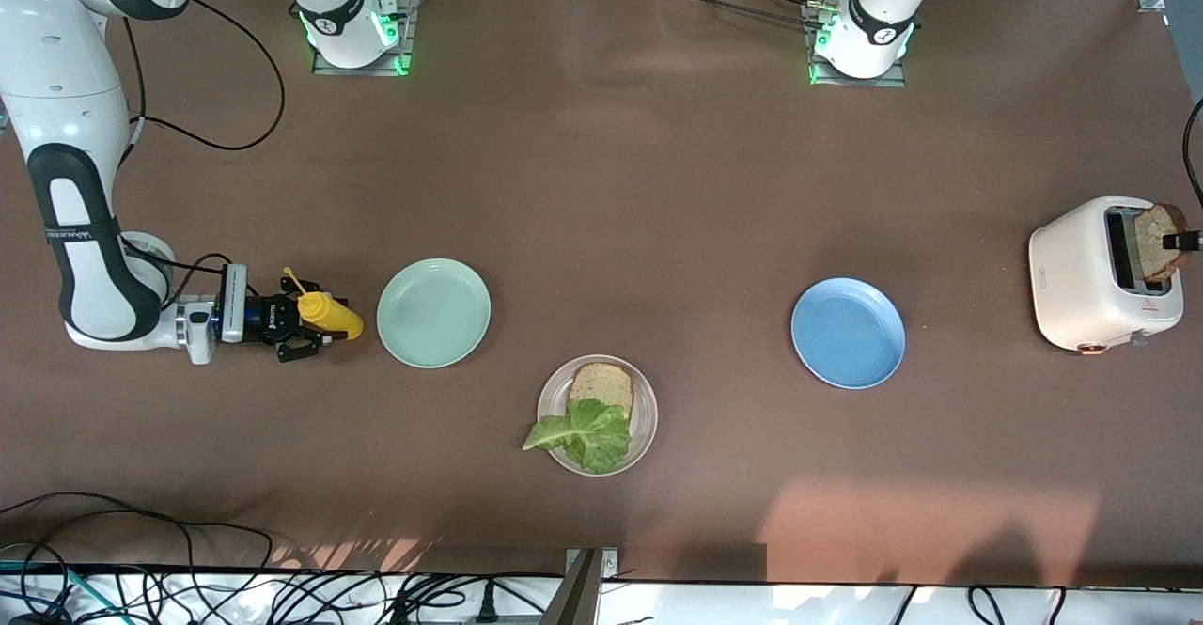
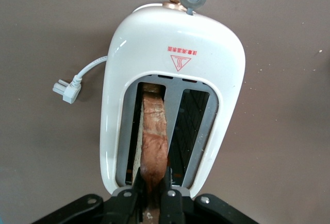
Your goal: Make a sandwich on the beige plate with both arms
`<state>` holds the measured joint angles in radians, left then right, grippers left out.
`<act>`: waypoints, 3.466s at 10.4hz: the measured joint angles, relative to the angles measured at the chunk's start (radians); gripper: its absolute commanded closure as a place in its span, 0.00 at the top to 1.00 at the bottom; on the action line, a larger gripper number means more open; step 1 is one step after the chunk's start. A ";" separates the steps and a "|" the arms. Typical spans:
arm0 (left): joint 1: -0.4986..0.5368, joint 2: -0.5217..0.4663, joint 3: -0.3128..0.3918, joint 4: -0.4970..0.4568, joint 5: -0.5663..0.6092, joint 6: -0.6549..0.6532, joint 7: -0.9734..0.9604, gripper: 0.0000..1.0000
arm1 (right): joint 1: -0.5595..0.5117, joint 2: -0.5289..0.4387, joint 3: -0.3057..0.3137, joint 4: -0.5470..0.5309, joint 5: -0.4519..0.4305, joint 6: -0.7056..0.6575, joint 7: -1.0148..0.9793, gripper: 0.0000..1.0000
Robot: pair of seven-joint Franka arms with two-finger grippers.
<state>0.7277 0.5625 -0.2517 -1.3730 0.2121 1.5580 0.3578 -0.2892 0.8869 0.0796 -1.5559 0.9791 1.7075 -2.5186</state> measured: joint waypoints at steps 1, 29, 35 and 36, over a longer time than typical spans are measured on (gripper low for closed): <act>0.000 0.000 -0.001 0.000 0.000 0.000 0.000 0.00 | 0.000 0.000 0.003 0.000 0.003 0.007 0.000 0.00; -0.049 -0.244 -0.270 -0.006 -0.089 -0.154 -0.119 0.01 | 1.143 0.193 -0.677 0.603 -1.012 0.347 1.618 0.00; -0.049 -0.244 -0.270 -0.007 -0.089 -0.154 -0.138 0.01 | 1.155 0.307 -0.798 0.610 -1.029 0.485 1.618 0.00; -0.050 -0.244 -0.270 -0.007 -0.089 -0.154 -0.144 0.01 | 1.166 0.318 -0.812 0.612 -1.031 0.488 1.618 0.00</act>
<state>0.6781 0.3188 -0.5214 -1.3799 0.1234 1.4036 0.2139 0.8764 1.2048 -0.7320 -0.9441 -0.0518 2.1959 -0.9009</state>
